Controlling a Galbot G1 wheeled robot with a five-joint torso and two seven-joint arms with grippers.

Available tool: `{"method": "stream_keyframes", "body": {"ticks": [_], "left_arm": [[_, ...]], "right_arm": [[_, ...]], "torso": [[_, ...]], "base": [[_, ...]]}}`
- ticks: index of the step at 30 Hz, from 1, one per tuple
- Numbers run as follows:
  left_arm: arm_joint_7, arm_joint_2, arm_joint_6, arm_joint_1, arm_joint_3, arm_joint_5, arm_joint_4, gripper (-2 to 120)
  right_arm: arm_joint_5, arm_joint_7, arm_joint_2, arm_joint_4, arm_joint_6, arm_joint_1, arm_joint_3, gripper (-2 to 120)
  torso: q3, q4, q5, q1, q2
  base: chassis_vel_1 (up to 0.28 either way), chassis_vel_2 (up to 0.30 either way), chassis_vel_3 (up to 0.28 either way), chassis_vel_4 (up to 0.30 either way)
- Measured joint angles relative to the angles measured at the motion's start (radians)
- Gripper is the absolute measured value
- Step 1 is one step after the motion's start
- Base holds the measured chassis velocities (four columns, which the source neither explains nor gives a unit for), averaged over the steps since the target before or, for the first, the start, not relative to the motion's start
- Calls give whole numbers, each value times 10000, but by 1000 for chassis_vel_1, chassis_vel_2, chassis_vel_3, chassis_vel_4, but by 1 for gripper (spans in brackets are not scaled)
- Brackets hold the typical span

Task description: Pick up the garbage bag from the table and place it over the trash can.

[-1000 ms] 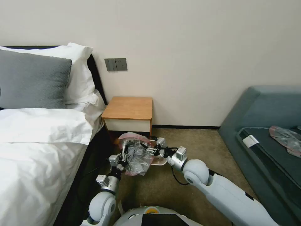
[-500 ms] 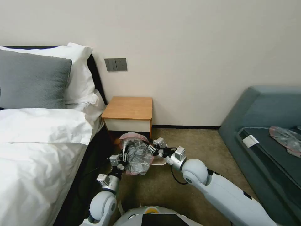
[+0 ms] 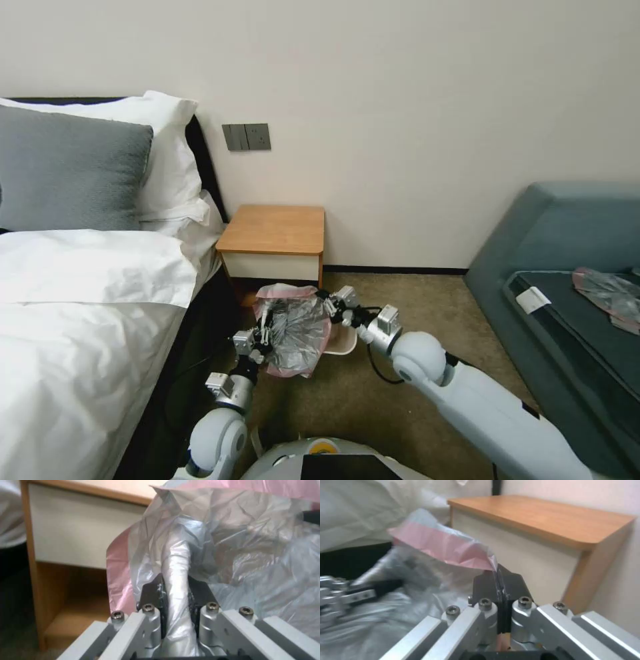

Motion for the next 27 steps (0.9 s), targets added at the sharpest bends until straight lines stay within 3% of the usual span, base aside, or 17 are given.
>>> {"method": "stream_keyframes", "body": {"ticks": [6, 14, 21, 27], "left_arm": [[489, 145, -818, 28, -158, 825, 119, 9], [1445, 112, -2455, 26, -470, 1940, 470, 9], [1672, 33, -3120, -126, -658, 1492, 547, 9], [1670, 4, -2974, -141, -738, 873, 466, 9]], "right_arm": [[229, 36, -376, -140, 2, 185, 201, 0], [618, 129, -1176, -148, -130, 244, 552, 0], [547, 6, -1579, -59, -160, -554, 1302, 0], [435, -102, -1817, -9, -128, -1086, 1822, 0]], "torso": [[0, -1, 0, 0, 0], [0, 0, 0, 0, 0], [0, -2, 1, 0, 0], [0, 0, 1, 0, 0]], "base": [[0, 0, 0, 0], [0, 0, 0, 0], [0, 0, 0, 0], [0, 0, 0, 0]]}}
